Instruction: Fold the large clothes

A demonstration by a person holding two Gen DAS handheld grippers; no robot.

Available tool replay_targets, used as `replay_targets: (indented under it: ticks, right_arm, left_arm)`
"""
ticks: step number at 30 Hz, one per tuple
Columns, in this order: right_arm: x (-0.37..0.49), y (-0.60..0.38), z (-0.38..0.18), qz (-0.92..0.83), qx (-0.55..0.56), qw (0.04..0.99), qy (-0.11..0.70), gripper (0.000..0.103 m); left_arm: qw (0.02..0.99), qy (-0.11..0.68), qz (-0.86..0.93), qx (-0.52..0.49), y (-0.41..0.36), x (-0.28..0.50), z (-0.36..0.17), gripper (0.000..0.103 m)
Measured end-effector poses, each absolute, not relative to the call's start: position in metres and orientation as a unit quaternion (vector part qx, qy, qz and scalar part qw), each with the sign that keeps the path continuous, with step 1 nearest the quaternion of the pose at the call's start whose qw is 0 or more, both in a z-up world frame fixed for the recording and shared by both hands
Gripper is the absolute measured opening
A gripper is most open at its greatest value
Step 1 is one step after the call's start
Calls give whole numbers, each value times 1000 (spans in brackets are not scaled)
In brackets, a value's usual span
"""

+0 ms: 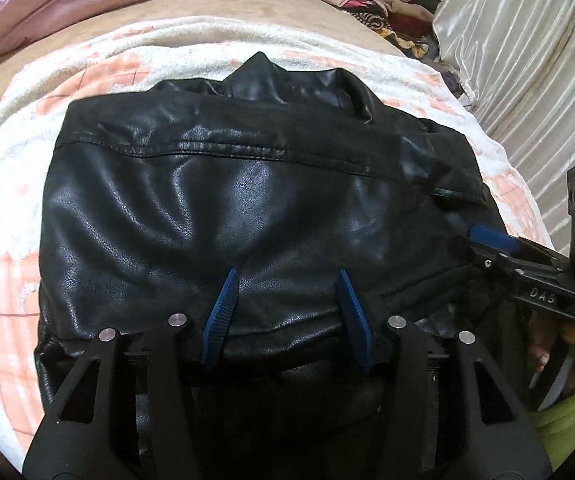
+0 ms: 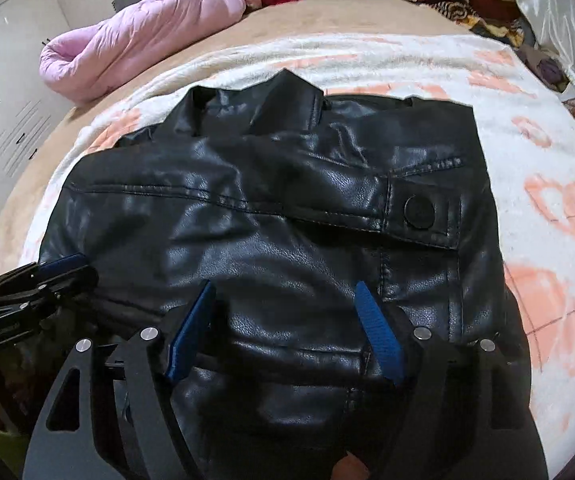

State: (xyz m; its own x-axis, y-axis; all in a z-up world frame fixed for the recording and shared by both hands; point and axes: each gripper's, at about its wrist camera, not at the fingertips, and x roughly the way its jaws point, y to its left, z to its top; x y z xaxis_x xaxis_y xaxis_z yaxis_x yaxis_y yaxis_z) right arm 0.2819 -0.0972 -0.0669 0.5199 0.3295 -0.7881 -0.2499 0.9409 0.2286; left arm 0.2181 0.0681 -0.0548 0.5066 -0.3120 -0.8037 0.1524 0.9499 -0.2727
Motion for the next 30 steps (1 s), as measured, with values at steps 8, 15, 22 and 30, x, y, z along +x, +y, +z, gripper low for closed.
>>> replay_targets:
  ticks: [8,15,22,30]
  right_arm:
    - [272,-107,-42,187,86,878,432,89]
    - [263,-114,-37,178,92,885,421,96]
    - [260,-116,-30,179,95,888,413,99]
    - [254,-113,-20,186,95,890,404,99]
  left_arm:
    - [864,473,-149,-91,67,212,-42,55]
    - [868,465,-152,-84,65,208,-32,73]
    - [872,463,-137,-81,70,207,-26,94]
    - [874,465,-120,-77,76,208,-21,94]
